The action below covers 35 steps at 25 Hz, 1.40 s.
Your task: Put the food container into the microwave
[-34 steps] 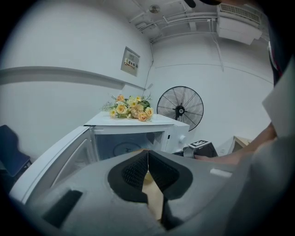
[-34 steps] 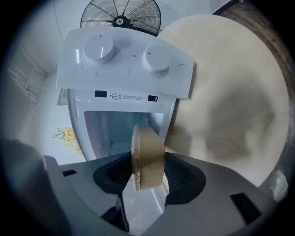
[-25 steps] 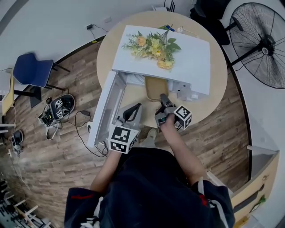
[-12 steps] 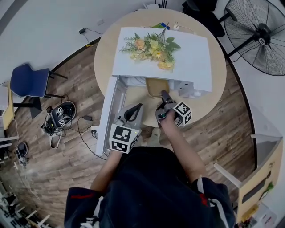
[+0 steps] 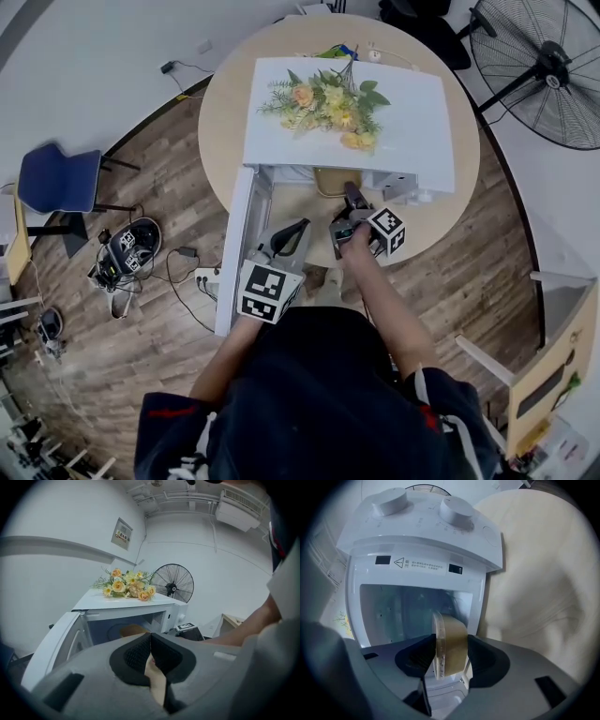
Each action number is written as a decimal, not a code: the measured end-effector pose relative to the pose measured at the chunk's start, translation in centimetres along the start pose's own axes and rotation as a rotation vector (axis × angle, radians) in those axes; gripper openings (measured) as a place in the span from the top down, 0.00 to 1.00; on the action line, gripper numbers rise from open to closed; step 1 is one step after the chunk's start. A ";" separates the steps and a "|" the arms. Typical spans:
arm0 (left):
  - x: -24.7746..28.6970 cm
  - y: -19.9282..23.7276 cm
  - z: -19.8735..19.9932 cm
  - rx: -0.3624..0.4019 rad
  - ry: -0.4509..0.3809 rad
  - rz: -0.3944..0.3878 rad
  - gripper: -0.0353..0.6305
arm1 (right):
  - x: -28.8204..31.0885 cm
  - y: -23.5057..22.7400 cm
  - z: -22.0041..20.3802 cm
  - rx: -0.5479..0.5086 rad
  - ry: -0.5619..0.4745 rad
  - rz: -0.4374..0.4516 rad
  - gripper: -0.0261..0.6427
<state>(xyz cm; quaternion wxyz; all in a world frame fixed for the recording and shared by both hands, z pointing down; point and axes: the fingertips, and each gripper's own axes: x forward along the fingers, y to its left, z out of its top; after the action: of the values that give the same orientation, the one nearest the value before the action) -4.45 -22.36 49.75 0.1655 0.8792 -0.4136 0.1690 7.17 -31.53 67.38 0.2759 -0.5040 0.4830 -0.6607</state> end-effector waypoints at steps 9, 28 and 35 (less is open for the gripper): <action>0.3 0.8 -0.2 -0.006 0.008 -0.006 0.92 | 1.9 0.5 -0.1 0.030 -0.022 0.027 0.65; 0.2 1.4 -1.1 -0.014 0.024 -0.013 0.92 | 4.0 1.3 -0.2 0.043 -0.051 0.049 0.65; 0.2 1.5 -1.2 -0.015 0.029 -0.019 0.92 | 4.0 1.3 -0.4 0.040 -0.046 0.055 0.63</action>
<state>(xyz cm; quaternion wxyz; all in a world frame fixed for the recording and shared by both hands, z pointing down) -5.73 -22.89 51.14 0.1796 0.8794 -0.4039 0.1770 5.26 -35.30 67.76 0.3151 -0.4998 0.4771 -0.6506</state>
